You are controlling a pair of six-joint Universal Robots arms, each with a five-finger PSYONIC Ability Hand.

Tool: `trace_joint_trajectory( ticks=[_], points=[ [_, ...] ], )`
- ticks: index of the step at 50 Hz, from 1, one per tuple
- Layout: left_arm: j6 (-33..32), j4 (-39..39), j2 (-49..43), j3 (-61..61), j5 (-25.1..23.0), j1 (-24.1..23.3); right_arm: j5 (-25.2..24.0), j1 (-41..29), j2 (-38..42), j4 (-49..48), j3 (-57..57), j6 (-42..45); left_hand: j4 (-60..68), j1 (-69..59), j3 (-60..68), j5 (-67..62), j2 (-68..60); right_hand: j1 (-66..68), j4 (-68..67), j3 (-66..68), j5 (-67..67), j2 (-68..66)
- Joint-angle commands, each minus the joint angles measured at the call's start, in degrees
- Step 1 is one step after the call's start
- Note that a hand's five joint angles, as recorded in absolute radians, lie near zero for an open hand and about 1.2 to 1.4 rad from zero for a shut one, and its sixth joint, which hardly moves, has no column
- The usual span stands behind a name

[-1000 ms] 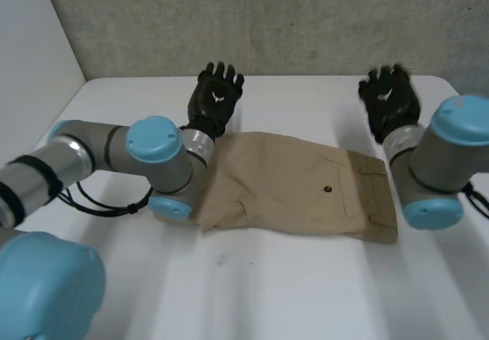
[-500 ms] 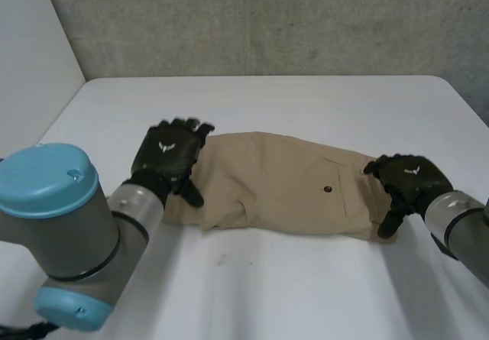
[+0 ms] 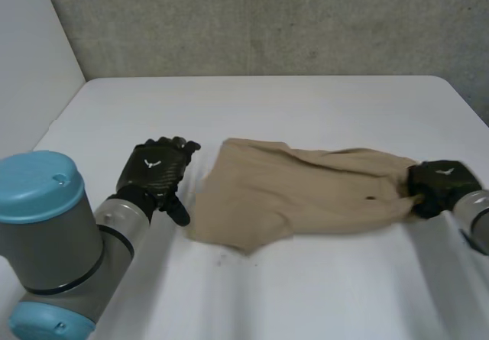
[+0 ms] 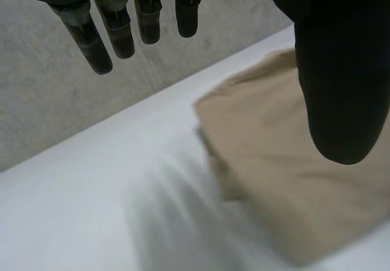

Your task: Fold the shorts.

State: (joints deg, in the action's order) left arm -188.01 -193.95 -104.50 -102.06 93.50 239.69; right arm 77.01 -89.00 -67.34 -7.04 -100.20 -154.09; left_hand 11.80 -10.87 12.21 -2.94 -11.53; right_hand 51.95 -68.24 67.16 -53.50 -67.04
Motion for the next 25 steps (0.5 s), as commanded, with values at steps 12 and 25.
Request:
trace_joint_trajectory(
  ticks=[12, 25],
  points=[
    [0.1, 0.07, 7.03, -3.85, 0.02, 1.75, -0.11, -16.98, -2.45, 13.81, 19.51, 15.31, -1.8, 0.87, -2.21, 2.94, 1.53, 28.05, -11.76, 12.84, -16.5, -12.96],
    [0.02, -0.2, 7.11, -3.5, 0.11, 1.75, -6.61, -40.03, 12.4, 10.47, 23.12, 24.1, -1.8, 0.87, -2.21, 2.94, 1.53, -20.06, 36.34, -35.26, 31.61, 35.15]
  ],
)
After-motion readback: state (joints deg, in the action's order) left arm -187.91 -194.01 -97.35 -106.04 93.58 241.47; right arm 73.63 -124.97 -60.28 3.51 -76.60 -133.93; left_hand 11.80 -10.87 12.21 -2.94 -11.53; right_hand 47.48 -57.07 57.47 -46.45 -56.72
